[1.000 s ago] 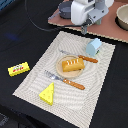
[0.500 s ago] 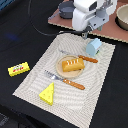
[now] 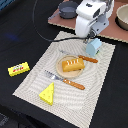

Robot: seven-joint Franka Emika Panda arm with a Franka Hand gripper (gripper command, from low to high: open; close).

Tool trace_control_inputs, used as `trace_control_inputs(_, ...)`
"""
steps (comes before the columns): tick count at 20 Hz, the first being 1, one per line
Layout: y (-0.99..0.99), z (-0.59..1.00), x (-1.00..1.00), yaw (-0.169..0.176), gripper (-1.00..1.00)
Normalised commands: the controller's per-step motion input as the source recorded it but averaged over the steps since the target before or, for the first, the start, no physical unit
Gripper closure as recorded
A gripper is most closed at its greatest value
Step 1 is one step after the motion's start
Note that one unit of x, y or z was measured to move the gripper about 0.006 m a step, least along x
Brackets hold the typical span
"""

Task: Interact with the objects in diverse but meaningful ways.

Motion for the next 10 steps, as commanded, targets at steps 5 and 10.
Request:
trace_control_inputs(5,0.0,0.0,0.73,-0.024,-1.0)
trace_control_inputs(10,-0.03,-0.09,0.35,0.001,-1.0)
